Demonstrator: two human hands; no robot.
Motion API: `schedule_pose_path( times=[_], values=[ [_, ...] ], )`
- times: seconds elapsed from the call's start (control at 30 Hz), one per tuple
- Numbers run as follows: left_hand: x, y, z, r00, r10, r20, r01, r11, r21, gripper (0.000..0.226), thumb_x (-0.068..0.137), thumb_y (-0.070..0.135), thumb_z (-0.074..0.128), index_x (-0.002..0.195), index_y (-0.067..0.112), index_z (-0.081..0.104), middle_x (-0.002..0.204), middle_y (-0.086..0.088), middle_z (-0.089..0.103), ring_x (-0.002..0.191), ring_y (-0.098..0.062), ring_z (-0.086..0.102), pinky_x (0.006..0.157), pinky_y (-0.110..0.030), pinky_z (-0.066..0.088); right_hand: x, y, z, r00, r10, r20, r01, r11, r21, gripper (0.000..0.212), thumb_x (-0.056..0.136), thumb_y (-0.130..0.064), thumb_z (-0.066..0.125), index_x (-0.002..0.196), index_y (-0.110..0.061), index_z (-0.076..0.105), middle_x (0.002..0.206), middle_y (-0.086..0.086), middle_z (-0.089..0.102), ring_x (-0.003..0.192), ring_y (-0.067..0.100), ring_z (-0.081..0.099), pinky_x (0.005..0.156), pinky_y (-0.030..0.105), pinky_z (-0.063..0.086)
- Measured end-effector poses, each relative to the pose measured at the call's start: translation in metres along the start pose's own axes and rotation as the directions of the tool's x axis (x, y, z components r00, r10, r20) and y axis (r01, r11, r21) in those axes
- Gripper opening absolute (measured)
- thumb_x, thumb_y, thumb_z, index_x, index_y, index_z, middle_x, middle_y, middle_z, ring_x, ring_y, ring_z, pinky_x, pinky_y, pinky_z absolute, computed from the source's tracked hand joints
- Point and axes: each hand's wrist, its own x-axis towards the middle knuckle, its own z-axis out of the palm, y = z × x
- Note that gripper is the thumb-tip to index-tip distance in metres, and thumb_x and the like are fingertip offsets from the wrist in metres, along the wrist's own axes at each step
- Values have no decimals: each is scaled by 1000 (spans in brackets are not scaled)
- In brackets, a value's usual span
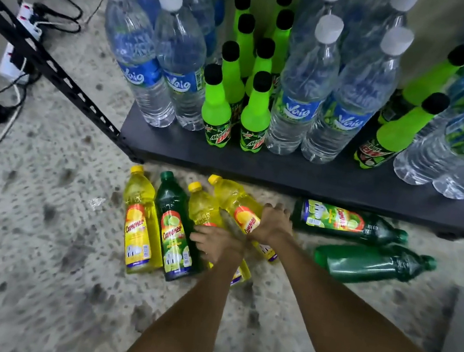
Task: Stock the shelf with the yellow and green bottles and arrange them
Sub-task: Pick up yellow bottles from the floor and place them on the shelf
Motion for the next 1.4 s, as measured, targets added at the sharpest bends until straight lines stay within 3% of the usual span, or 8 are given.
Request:
schedule_pose_path(
  times=[0.3,0.4,0.6,0.73,1.0,1.1,1.2,1.4],
  values=[
    [-13,-17,-48,951,75,300,-42,993,-112,109,78,31,79,153,-1,6,149,-18,41,135,-34,45,103,-36,45,-56,31,16,987,162,-4,-155,951,268,66,75,-29,78,129,-8,46,127,13,61,118,30,60,90,34,52],
    [-30,-26,-64,926,112,361,-51,984,-173,112,58,28,88,149,3,27,131,-16,59,118,-34,59,94,-42,54,-92,51,6,981,192,-6,-178,922,342,70,69,-29,81,126,-11,46,118,10,65,110,29,64,84,33,55],
    [-64,-43,-88,902,321,291,-208,910,-359,94,15,30,86,104,7,66,86,-10,74,76,-30,72,66,-44,62,-182,81,-59,976,146,-161,-42,853,521,87,56,-28,90,132,-13,49,110,6,69,102,26,66,82,29,54],
    [-160,-38,-169,808,544,228,-426,805,-413,75,42,6,90,108,15,56,85,-2,70,78,-20,66,59,-23,50,-256,95,-115,926,106,-362,138,798,587,79,54,-25,90,123,-15,55,99,-1,68,87,17,63,71,22,47],
    [-302,-4,-313,453,889,71,-726,414,-549,133,14,19,93,138,25,45,112,5,69,103,-16,66,94,-40,55,-404,112,-242,700,83,-709,473,690,547,96,50,-33,94,134,-15,51,100,-7,66,82,11,64,77,22,47],
    [-361,18,-371,280,959,-41,-783,204,-587,129,17,21,98,135,29,48,121,7,67,112,-13,64,102,-41,51,-449,117,-295,561,78,-824,600,648,469,83,50,-36,96,122,-25,55,100,-10,68,74,-2,65,71,12,49],
    [-412,56,-421,127,978,-164,-774,-6,-633,123,19,19,98,132,29,51,120,6,68,112,-12,65,99,-42,52,-475,115,-358,425,115,-898,691,599,404,87,45,-46,95,122,-26,59,109,-2,68,88,6,68,80,25,55],
    [-471,177,-469,60,901,-429,-807,-210,-553,123,31,21,101,139,27,44,129,6,62,118,-14,59,104,-41,48,-484,95,-472,244,259,-934,778,522,349,111,53,-39,96,146,-9,44,138,8,57,115,18,61,97,33,50]
  ],
)
